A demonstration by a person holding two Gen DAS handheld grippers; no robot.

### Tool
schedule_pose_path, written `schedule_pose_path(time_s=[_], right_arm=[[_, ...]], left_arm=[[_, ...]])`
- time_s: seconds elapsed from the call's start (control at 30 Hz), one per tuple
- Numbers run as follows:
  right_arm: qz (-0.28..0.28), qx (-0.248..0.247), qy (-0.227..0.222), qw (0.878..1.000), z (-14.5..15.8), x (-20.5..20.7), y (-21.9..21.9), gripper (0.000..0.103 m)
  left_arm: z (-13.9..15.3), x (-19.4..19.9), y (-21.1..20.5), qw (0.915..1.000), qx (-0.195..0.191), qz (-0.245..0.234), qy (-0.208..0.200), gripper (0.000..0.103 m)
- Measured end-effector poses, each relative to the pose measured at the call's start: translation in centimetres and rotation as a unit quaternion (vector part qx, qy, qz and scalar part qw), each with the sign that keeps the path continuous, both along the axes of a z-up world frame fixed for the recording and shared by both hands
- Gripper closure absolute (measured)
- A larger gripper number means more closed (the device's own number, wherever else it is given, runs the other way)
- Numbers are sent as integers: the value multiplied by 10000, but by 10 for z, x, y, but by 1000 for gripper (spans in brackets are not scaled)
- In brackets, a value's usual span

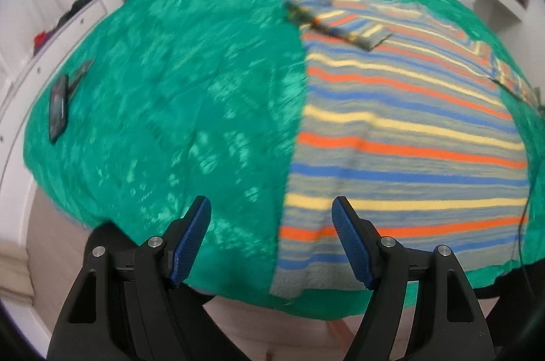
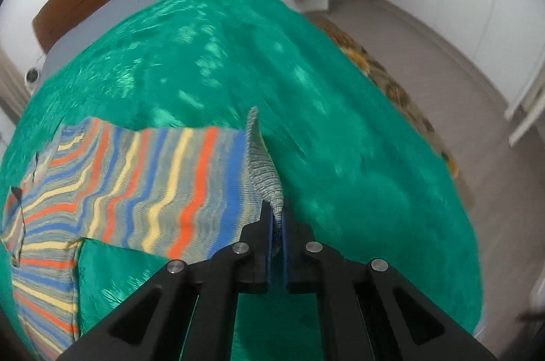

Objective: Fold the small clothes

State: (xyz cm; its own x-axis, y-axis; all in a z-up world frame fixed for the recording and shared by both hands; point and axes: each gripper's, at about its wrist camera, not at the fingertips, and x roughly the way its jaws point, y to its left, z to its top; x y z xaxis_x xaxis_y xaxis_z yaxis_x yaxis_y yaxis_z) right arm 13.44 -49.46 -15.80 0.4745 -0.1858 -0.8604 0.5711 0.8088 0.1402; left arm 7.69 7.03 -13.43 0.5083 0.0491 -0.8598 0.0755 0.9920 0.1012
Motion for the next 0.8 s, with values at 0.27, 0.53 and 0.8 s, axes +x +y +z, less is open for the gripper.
schedule_pose_path(time_s=[0.27, 0.53, 0.8], right_arm=[[-227, 149, -265, 9993, -6, -13, -1, 100], [-334, 650, -448, 9963, -2, -32, -22, 87], [911, 707, -663, 9911, 18, -6, 26, 79]], left_arm=[[6, -10, 16, 9993, 293, 233, -32, 27], [-2, -12, 21, 9993, 244, 280, 66, 28], [7, 8, -6, 9996, 242, -129, 46, 28]])
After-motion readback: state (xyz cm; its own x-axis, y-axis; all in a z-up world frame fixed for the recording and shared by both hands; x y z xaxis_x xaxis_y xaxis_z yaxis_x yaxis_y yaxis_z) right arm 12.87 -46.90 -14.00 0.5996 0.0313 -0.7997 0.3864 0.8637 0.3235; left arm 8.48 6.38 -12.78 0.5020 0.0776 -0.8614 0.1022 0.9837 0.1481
